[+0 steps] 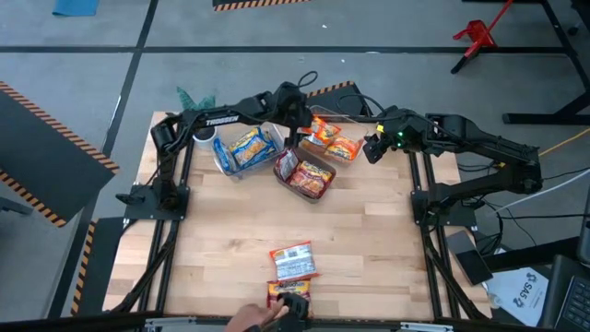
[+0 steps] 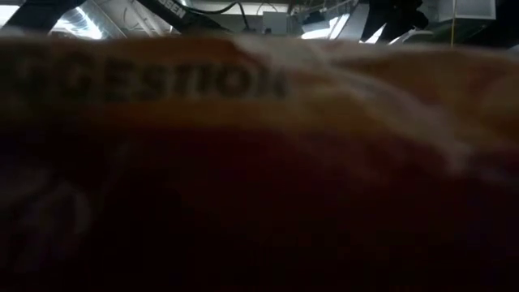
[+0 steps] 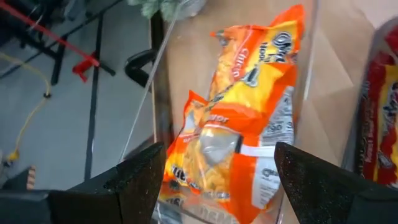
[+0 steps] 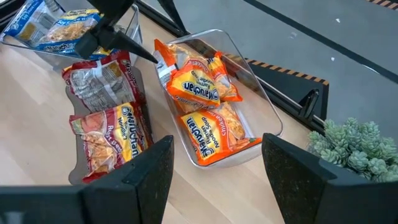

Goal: Sort Maruchan noodles
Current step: Stack the orange noodle pack on top of the orange noodle pack

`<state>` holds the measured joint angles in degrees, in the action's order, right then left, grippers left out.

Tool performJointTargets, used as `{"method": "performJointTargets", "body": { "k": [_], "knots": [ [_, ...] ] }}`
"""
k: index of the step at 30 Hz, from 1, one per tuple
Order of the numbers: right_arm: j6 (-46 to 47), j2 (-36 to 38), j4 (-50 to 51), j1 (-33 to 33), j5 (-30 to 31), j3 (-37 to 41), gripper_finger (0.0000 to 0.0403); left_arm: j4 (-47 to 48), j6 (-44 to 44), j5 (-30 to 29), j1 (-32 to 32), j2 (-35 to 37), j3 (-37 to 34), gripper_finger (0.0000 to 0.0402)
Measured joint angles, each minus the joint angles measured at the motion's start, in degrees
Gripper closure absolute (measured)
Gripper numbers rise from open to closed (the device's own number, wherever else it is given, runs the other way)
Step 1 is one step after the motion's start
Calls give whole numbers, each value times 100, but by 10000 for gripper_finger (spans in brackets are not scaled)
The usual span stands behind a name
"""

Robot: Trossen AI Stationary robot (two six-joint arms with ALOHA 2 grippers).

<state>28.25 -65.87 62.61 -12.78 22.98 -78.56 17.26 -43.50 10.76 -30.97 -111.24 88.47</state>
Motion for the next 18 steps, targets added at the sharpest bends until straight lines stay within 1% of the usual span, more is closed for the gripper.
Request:
{"method": "performJointTargets", "body": {
  "k": [7,11,14,18],
  "knots": [
    [0,0,7,0,0,0,173,148,-534,124,34,-27,0,107],
    [-2,0,7,0,2,0,173,175,-681,68,38,-187,0,107],
    [0,0,7,0,-1,0,173,174,-766,-112,43,-349,-7,107],
    [27,0,7,0,0,0,173,221,-814,-515,115,-425,-7,107]
  ]
}}
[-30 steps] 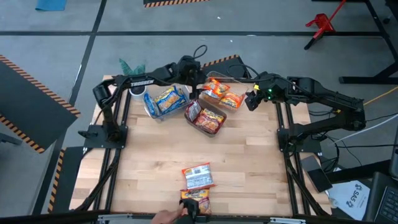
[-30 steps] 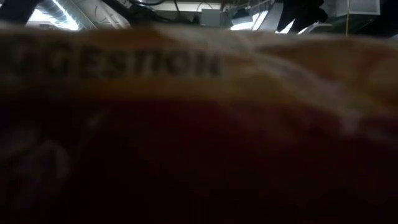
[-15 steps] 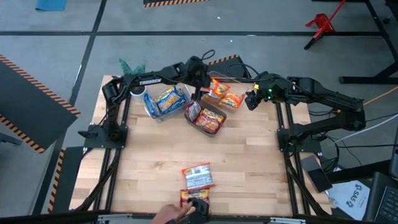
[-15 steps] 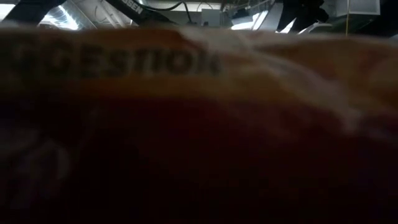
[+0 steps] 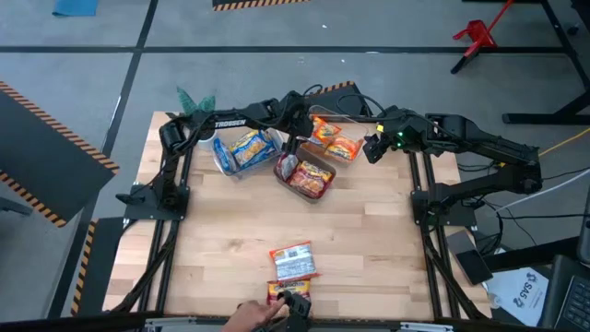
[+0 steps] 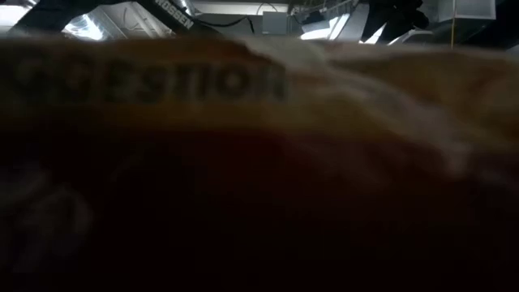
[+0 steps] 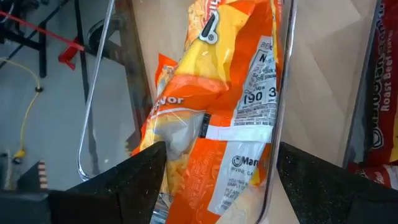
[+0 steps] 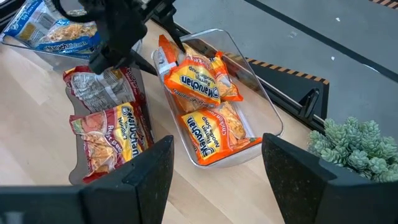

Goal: Sort Maruchan noodles
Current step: Stack the orange noodle pack on top of the orange noodle pack

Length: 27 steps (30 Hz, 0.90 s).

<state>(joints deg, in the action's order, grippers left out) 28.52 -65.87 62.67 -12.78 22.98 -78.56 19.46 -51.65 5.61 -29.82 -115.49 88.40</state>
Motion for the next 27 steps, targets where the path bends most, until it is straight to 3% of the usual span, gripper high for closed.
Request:
{"method": "performJointTargets", "body": {
  "k": [12,19,24,27],
  "knots": [
    [122,0,2,0,85,0,173,24,138,-303,107,125,0,109],
    [110,0,9,0,205,0,173,177,197,-337,149,145,40,149],
    [104,0,38,1,197,0,173,615,680,-304,153,302,739,167],
    [104,0,48,0,204,0,173,386,789,-121,49,318,1182,168]
  ]
}}
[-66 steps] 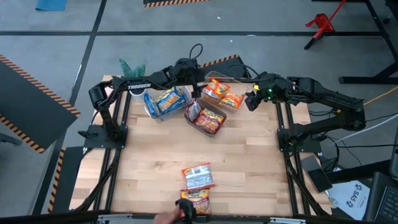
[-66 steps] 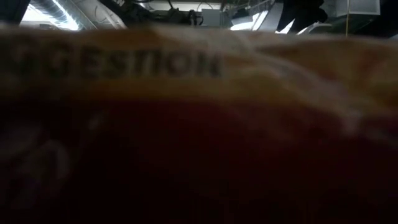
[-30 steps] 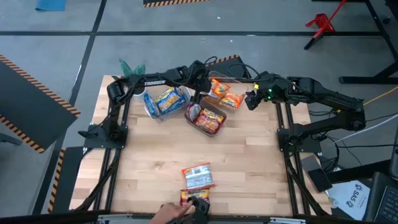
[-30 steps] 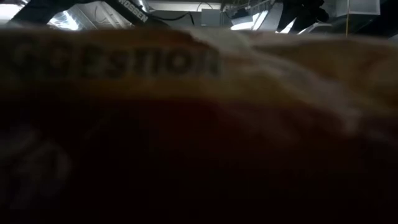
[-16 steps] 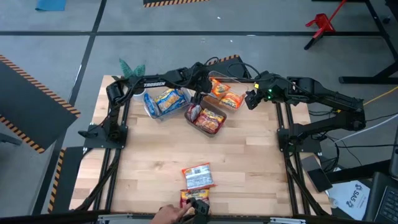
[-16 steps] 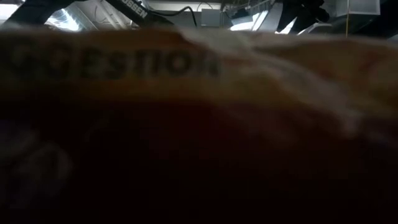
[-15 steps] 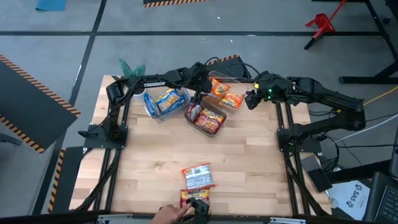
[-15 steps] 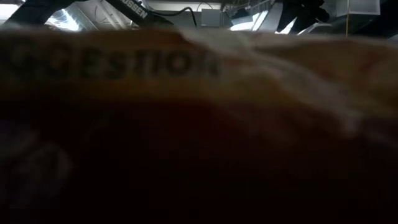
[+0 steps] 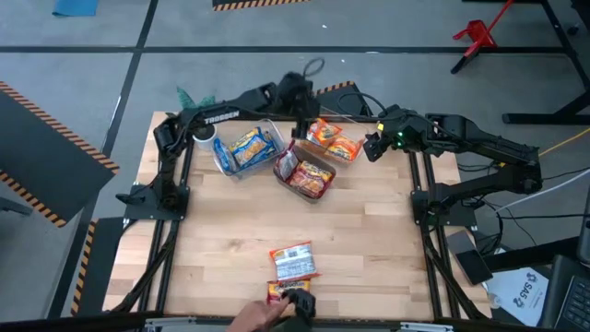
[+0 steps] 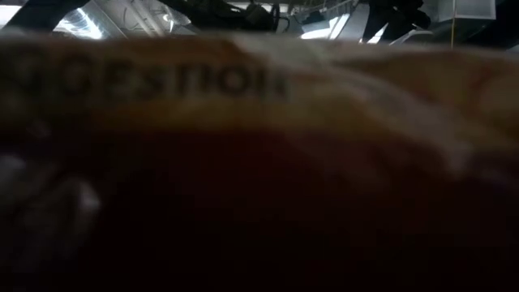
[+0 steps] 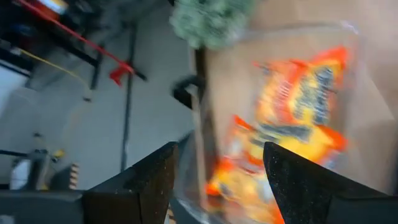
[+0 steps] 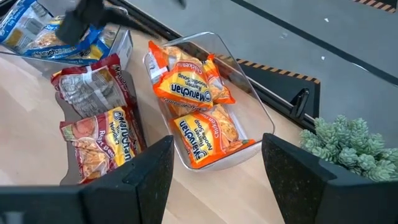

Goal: Sort Maruchan noodles
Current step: Stack the orange noodle pack on top of the orange noodle pack

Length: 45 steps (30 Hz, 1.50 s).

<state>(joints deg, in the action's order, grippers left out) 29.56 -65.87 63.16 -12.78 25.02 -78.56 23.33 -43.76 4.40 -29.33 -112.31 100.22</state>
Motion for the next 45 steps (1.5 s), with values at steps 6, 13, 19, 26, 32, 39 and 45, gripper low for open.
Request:
{"method": "performJointTargets", "body": {
  "k": [6,13,19,26,32,39,45],
  "knots": [
    [8,0,2,0,-9,0,173,-263,48,91,-231,-308,210,184],
    [15,0,2,0,-9,0,173,106,-34,228,-36,-786,203,242],
    [15,0,-2,0,-7,0,173,470,-223,219,154,-923,203,291],
    [13,0,-2,2,-11,0,173,1057,-152,322,159,-925,201,318],
    [13,0,-4,0,0,0,173,1380,-143,418,110,-920,201,322],
    [38,0,-28,0,-9,0,173,1482,-75,-131,126,-925,704,322],
    [6,-410,-197,-52,-269,-4,173,1425,356,479,-72,-914,1170,322]
  ]
}}
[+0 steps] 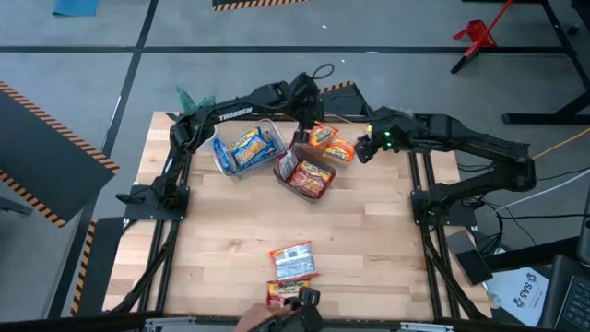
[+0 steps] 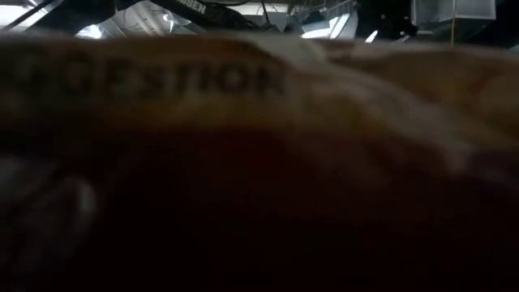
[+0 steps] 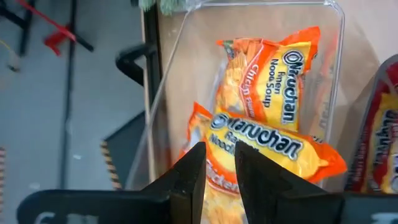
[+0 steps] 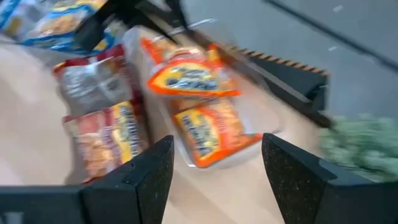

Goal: Sort Maruchan noodles
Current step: Stack the orange noodle pack on top of the orange noodle pack

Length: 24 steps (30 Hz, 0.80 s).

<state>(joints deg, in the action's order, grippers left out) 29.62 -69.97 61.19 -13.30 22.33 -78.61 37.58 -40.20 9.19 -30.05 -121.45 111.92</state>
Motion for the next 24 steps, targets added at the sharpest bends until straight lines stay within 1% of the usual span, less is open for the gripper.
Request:
{"method": "performJointTargets", "body": {
  "k": [3,6,10,12,14,17,20,22,24],
  "knots": [
    [-183,-365,-274,-34,-356,2,173,67,298,285,-143,0,-125,322],
    [-495,-725,-537,-111,-433,2,173,75,384,483,-214,-2,-304,322],
    [-918,-1207,-759,-510,-1202,2,173,100,370,543,-203,-2,-523,322],
    [-1273,-1427,-899,-720,-1446,2,173,109,362,550,-187,-4,-612,322],
    [-1719,-1634,-1076,-934,-1735,2,173,101,303,536,-178,-4,-671,322],
    [-2556,-1894,-1197,-1303,-2342,7,173,103,258,494,-182,-4,-709,322],
    [-3538,-2116,-1213,-1612,-2610,24,173,99,257,492,-204,-4,-717,322],
    [-4163,-2167,-1323,-1804,-2737,182,173,99,256,488,-210,-4,-719,322],
    [-4582,-2167,-1581,-2012,-2989,430,173,100,256,486,-213,-4,-719,322]
  ]
}}
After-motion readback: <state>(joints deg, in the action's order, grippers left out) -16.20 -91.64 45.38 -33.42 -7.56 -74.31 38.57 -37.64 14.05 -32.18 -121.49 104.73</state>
